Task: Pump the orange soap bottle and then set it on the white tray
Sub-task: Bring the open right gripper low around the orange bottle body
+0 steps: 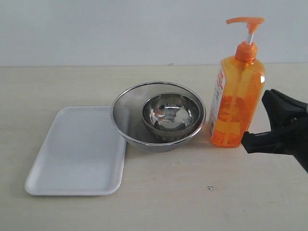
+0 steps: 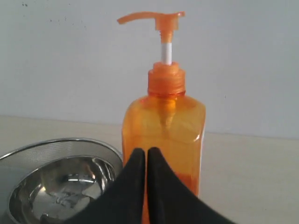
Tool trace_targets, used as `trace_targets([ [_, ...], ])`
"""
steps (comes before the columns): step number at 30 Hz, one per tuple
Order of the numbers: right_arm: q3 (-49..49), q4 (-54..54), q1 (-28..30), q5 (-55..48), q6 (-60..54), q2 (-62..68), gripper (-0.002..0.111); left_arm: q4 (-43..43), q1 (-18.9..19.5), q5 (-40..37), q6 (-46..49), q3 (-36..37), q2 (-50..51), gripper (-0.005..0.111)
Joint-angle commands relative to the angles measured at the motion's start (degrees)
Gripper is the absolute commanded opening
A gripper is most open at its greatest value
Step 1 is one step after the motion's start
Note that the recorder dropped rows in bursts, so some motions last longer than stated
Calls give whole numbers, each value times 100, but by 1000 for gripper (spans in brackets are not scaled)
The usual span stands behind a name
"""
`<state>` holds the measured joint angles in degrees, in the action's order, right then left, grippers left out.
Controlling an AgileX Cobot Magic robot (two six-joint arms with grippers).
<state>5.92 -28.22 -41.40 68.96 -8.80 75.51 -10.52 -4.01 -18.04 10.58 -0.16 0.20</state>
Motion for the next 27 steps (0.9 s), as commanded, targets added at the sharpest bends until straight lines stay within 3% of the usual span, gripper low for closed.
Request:
trace_targets([
  [1, 56, -801, -437, 100, -8, 184, 1, 2, 12, 1, 22, 16, -20, 5],
  [3, 56, -982, -700, 100, -52, 171, 10, 2, 12, 1, 22, 16, -20, 5],
  [6, 56, -1023, -927, 100, -28, 171, 50, 2, 12, 1, 22, 16, -20, 5],
  [7, 56, -1106, -940, 100, -23, 171, 69, 2, 12, 1, 22, 16, -20, 5],
  [10, 56, -1284, -940, 100, 39, 171, 102, 2, 12, 1, 22, 16, -20, 5],
  [21, 357, -1284, -940, 100, -32, 306, 105, 2, 12, 1, 22, 16, -20, 5],
  [27, 569, -1503, -940, 100, -83, 1248, 105, 2, 12, 1, 22, 16, -20, 5],
])
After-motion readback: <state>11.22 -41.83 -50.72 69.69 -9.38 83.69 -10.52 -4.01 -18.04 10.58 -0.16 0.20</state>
